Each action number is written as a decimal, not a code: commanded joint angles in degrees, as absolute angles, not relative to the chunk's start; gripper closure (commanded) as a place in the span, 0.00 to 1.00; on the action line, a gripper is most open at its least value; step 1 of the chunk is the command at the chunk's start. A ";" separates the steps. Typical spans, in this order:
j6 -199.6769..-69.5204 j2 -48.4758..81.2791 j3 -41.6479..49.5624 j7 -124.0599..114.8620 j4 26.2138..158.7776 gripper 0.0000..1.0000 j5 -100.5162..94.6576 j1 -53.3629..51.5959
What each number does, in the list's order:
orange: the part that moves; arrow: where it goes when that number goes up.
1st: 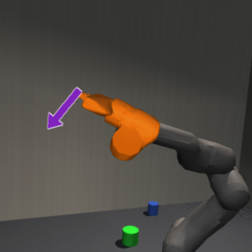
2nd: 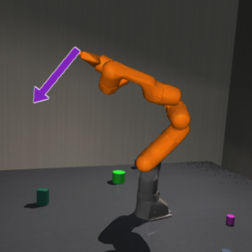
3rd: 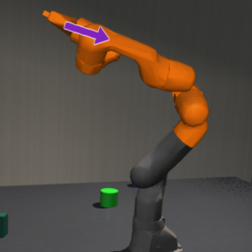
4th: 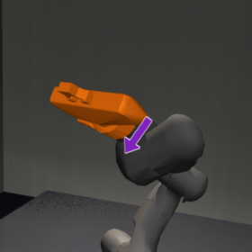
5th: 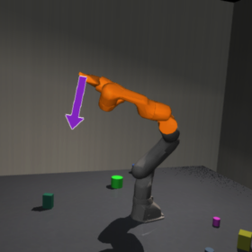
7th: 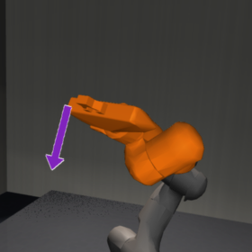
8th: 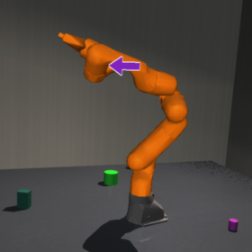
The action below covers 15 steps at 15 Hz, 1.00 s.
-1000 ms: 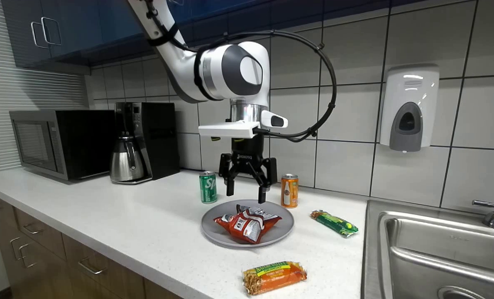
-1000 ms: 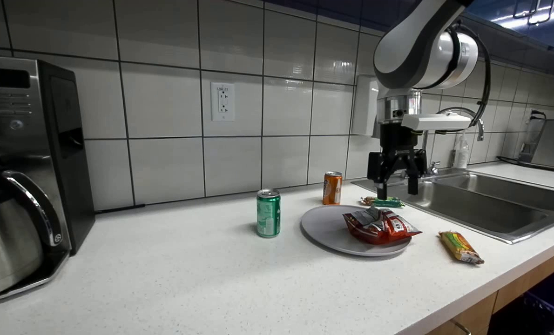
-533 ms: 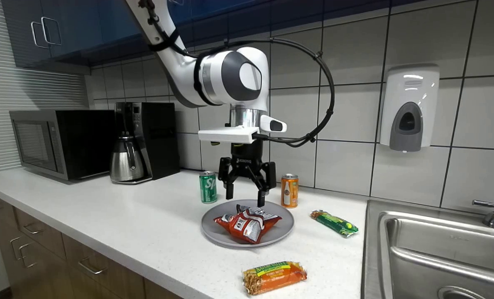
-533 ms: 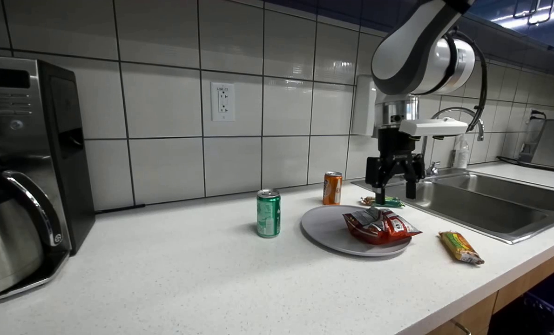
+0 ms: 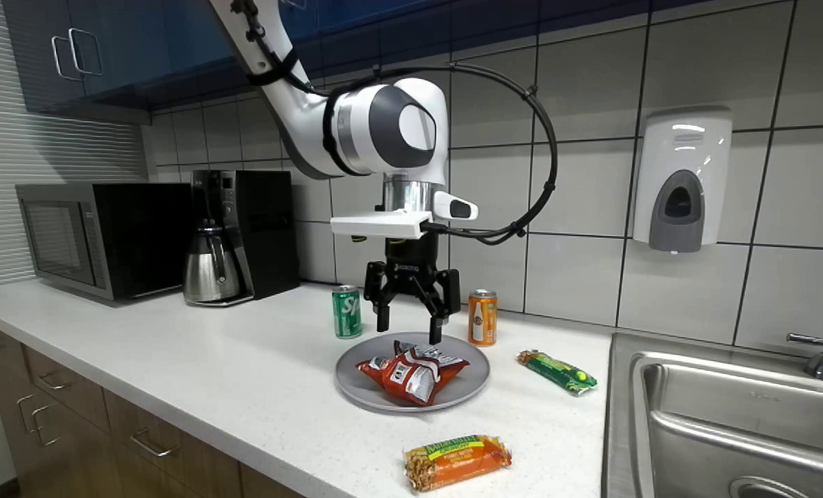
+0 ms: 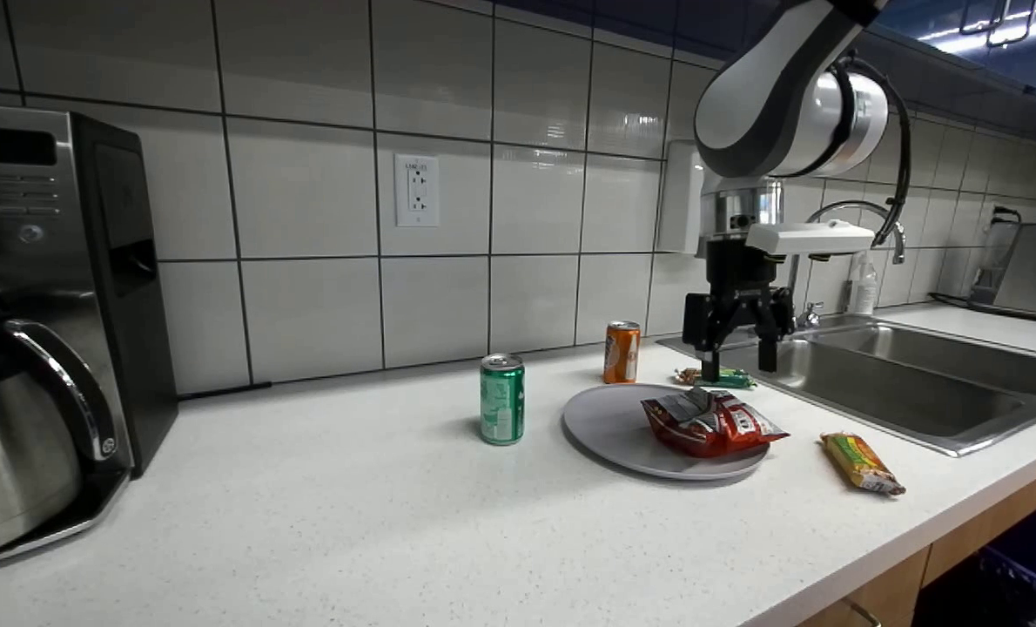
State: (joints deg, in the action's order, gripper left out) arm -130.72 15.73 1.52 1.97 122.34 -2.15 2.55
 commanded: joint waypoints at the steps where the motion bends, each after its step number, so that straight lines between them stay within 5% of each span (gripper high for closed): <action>1: -130.74 15.97 1.54 1.62 122.16 0.00 -2.49 2.06; 15: -130.73 21.06 1.43 1.87 118.04 0.00 -2.71 0.92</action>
State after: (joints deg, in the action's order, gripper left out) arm -130.99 19.34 1.40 1.97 120.32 -2.15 0.85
